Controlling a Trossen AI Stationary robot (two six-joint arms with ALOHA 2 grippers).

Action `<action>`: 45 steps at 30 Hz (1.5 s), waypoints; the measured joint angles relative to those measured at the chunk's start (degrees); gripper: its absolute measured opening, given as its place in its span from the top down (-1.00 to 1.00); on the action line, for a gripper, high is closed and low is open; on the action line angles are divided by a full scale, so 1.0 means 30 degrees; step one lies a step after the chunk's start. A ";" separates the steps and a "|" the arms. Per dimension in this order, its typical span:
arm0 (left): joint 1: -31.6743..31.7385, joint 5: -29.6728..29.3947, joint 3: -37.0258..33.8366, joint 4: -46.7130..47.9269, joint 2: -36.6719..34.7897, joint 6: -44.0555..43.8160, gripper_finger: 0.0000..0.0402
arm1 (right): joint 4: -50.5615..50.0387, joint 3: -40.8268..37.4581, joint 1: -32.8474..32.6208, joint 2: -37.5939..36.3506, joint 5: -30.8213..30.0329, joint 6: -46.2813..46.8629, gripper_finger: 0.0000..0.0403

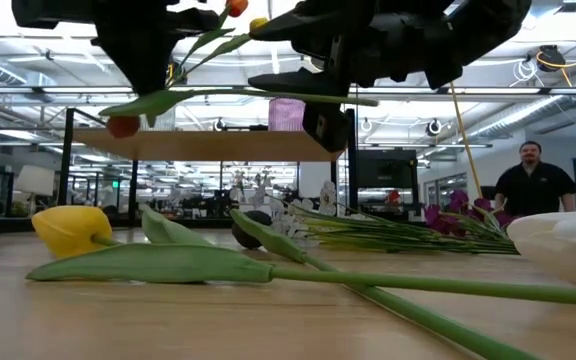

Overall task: Pick and place flowers into a vace then onto a shelf
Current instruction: Put the red flower into the transparent vase on the shelf

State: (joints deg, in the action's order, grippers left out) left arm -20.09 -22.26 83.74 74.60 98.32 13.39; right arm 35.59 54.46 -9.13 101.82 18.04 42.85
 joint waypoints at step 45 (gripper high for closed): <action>-0.0436 -0.2277 0.0000 -0.2809 -0.0007 0.6006 0.97 | 0.0008 0.0000 -0.0001 -0.0029 -0.3036 0.3036 0.83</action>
State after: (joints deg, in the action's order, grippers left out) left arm -21.39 -29.10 83.74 66.17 98.30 31.40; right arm 35.62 54.46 -9.13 101.73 8.94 51.96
